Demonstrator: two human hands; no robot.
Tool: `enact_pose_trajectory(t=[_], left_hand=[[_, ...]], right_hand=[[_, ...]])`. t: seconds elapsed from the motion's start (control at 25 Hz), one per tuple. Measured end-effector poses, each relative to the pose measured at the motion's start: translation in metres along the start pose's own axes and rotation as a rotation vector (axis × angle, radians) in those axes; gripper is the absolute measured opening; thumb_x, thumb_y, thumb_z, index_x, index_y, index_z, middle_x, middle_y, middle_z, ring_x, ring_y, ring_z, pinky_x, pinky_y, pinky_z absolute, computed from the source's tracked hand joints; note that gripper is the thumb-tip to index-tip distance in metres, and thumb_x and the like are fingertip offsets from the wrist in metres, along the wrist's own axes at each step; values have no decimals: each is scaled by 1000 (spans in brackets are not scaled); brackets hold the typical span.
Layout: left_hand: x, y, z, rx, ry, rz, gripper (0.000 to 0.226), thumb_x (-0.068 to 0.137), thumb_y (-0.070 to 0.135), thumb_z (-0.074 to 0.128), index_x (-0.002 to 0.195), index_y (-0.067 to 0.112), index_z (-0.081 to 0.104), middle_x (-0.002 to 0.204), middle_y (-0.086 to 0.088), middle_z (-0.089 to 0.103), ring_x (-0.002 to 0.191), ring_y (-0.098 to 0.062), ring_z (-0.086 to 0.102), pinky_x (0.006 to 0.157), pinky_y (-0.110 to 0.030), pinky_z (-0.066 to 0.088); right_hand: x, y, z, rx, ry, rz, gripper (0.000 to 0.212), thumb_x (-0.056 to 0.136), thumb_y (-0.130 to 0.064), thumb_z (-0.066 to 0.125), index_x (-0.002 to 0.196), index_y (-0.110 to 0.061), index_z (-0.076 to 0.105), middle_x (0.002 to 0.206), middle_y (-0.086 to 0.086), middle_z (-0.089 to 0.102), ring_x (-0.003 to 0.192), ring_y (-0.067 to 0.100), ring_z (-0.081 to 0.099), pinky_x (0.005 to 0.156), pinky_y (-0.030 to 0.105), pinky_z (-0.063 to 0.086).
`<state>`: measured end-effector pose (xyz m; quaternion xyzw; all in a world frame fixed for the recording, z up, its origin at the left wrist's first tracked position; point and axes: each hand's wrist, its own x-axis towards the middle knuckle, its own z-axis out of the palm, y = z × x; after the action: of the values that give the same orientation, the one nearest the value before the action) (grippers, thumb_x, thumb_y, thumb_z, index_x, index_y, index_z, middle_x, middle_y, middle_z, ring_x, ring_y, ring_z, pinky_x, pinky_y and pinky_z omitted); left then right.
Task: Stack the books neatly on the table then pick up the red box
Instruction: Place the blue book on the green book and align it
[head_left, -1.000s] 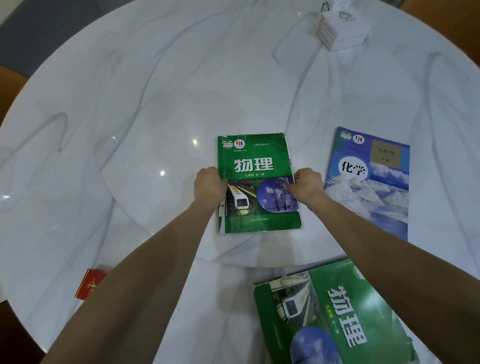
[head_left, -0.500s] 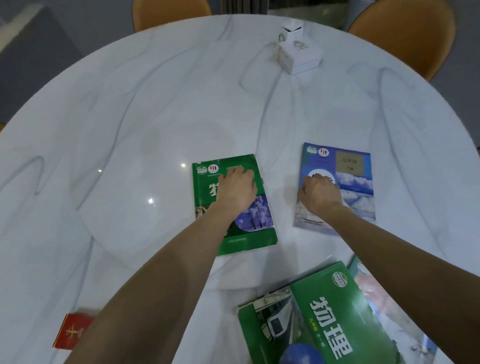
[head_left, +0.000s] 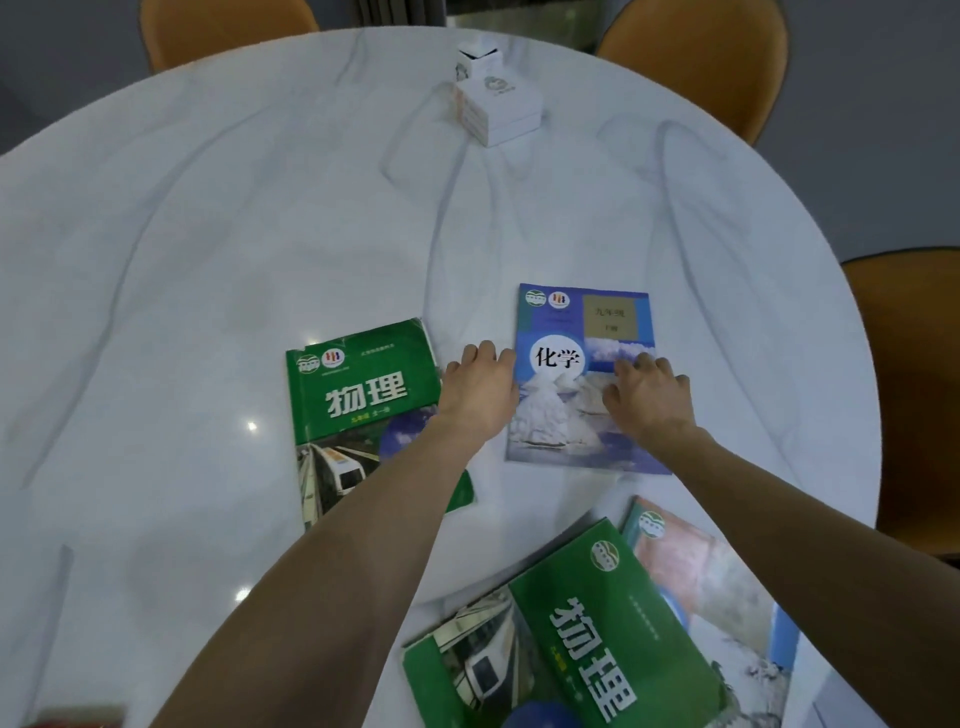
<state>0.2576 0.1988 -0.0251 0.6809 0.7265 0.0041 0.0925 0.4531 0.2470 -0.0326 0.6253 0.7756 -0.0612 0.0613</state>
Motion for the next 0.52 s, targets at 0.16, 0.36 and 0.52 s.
enact_pose_trajectory(t=[0.16, 0.36, 0.52], left_hand=[[4, 19, 14, -63, -49, -29, 37, 92, 19, 44, 127, 6, 45, 122, -17, 51, 115, -33, 45, 84, -43, 45], [9, 36, 16, -220, -17, -187, 39, 92, 18, 49, 129, 5, 43, 121, -21, 51, 114, -35, 44, 89, -41, 44], [19, 49, 11, -538, -9, -411, 40, 90, 14, 53, 128, 5, 43, 124, -21, 50, 115, -37, 47, 93, -40, 42]], right_hand=[[-5, 21, 9, 64, -19, 74, 39, 95, -33, 38, 125, -10, 42, 124, 16, 49, 112, 32, 49, 92, 47, 44], [-3, 27, 13, 361, -41, 202, 36, 95, -27, 42, 125, -6, 41, 122, 20, 46, 106, 37, 53, 88, 44, 48], [2, 30, 10, 481, -56, 300, 34, 94, -23, 48, 122, -3, 46, 124, 20, 45, 103, 37, 57, 87, 40, 49]])
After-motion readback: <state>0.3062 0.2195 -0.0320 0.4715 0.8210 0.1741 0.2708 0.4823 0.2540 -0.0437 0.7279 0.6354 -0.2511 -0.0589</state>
